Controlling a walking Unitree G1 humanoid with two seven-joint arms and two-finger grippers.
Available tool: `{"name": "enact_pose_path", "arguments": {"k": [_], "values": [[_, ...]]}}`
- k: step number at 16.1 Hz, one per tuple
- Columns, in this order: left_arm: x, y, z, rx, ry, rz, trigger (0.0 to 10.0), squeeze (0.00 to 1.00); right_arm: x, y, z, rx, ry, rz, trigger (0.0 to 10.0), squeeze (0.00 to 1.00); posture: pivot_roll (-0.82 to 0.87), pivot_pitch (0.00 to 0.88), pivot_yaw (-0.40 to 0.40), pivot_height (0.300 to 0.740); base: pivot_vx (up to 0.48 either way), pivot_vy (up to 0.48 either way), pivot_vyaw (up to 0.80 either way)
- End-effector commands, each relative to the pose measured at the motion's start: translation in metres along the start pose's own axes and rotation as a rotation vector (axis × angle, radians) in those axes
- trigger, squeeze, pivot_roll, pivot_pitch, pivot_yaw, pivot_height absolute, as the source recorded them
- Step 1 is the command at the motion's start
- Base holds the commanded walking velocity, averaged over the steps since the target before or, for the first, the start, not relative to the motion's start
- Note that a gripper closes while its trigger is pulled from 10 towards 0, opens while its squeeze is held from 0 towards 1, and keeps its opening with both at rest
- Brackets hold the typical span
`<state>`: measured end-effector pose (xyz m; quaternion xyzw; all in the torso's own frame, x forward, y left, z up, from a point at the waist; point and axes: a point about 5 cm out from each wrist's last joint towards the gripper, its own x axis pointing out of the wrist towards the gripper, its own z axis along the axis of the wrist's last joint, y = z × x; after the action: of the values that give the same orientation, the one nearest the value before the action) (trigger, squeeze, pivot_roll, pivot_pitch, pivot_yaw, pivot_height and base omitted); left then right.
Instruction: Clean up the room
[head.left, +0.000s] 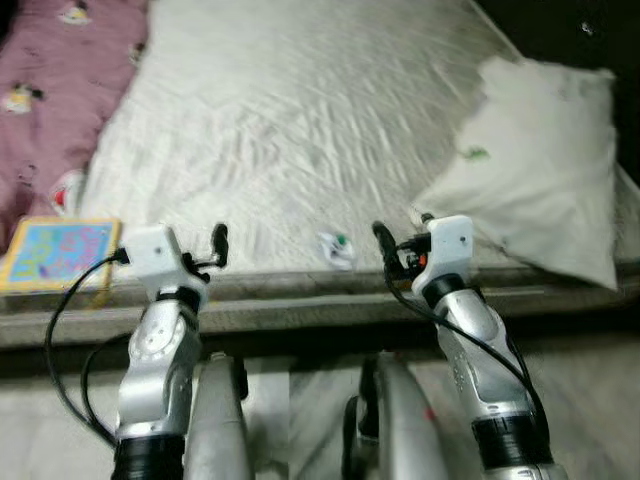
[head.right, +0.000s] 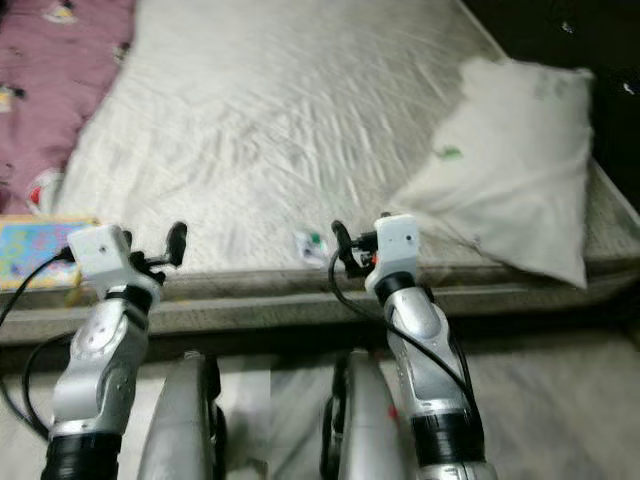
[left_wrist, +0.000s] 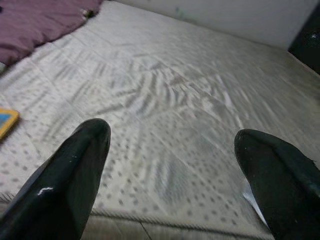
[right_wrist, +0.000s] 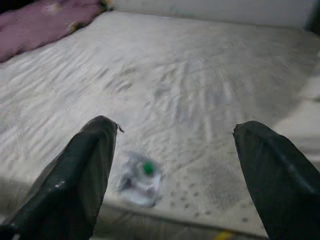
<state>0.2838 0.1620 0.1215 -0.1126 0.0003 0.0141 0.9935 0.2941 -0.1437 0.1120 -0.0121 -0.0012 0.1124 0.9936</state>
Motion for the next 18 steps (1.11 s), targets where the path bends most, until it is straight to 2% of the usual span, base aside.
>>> {"name": "enact_pose_path", "arguments": {"k": [1, 10, 18], "values": [[-0.0050, 0.0082, -0.0060, 0.000, 0.024, 0.036, 10.0, 0.00, 0.0055, 0.0040, 0.0091, -0.003, -0.034, 0.024, 10.0, 0.00, 0.01, 0.155, -0.030, 0.591, 0.000, 0.000, 0.00], [-0.0047, 0.0058, -0.0049, -0.016, 0.018, 0.004, 10.0, 0.00, 0.0061, 0.0067, 0.0093, -0.011, -0.038, 0.039, 10.0, 0.00, 0.01, 0.159, -0.029, 0.591, 0.000, 0.000, 0.00], [-0.0051, 0.0044, -0.0056, -0.022, 0.018, -0.011, 10.0, 0.00, 0.0058, 0.0109, 0.0088, -0.030, -0.039, 0.076, 10.0, 0.00, 0.02, 0.151, -0.032, 0.591, 0.300, 0.000, 0.00]]}}
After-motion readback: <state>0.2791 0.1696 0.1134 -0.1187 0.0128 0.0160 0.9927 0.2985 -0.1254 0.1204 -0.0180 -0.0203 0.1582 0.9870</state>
